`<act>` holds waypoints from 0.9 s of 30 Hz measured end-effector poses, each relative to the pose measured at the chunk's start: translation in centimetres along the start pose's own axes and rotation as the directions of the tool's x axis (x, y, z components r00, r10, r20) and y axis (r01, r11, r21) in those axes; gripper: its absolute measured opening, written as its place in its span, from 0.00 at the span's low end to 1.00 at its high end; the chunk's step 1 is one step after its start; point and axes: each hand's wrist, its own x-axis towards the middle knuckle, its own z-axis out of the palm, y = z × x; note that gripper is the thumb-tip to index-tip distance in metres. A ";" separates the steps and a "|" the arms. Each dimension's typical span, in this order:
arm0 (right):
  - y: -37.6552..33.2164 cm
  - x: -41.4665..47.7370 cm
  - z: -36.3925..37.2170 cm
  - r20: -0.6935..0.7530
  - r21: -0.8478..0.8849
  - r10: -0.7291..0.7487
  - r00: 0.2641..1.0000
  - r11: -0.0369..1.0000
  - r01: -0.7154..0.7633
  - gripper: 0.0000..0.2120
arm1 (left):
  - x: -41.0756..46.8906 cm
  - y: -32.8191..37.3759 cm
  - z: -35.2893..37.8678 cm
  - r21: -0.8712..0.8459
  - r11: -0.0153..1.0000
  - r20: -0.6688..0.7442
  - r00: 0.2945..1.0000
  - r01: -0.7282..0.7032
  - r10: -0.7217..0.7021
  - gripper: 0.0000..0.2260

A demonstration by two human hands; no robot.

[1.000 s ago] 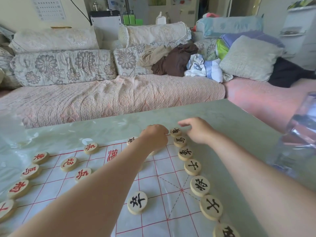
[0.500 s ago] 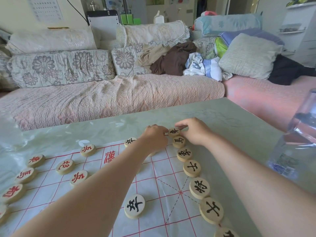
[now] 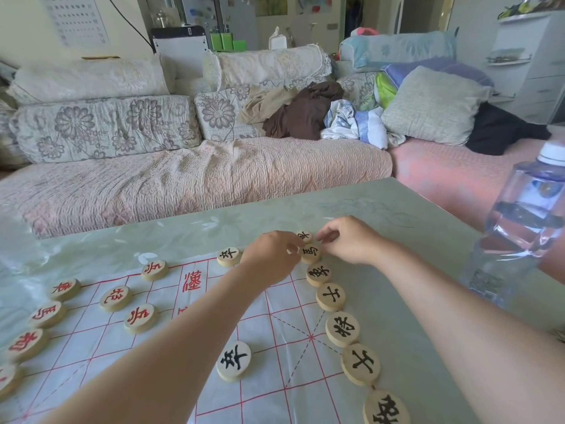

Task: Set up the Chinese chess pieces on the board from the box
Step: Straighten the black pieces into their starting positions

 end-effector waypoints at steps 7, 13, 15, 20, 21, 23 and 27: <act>-0.1 -1.2 0.3 0.044 -0.020 -0.022 0.999 1.000 0.023 0.12 | -1.1 1.1 -0.1 0.115 0.993 -0.057 0.998 0.026 -0.019 0.08; -0.3 -1.6 0.2 0.048 -0.022 -0.034 0.998 0.999 0.035 0.14 | -1.1 0.9 0.0 0.086 0.996 -0.055 0.998 -0.005 0.010 0.08; -0.3 -1.5 0.4 0.041 -0.016 -0.036 0.999 0.999 0.037 0.14 | -1.0 0.9 0.1 0.082 0.997 -0.066 0.998 0.008 -0.003 0.07; -0.4 -1.3 0.7 0.023 -0.012 -0.040 0.999 0.999 0.040 0.14 | -1.0 1.0 0.2 0.080 0.997 -0.063 0.998 0.005 0.001 0.07; -0.4 -1.3 0.7 0.030 -0.014 -0.043 0.999 0.999 0.044 0.14 | -1.1 1.0 0.2 0.090 0.996 -0.062 0.998 -0.001 0.007 0.08; -0.4 -1.4 0.5 0.033 -0.014 -0.040 0.999 0.999 0.041 0.14 | -1.6 1.0 0.0 0.106 0.994 -0.061 0.998 -0.013 0.020 0.13; 0.0 -2.4 -0.4 0.009 -0.042 -0.019 1.000 0.999 0.019 0.14 | -2.6 1.0 -0.4 0.065 0.997 -0.077 0.996 -0.044 0.049 0.12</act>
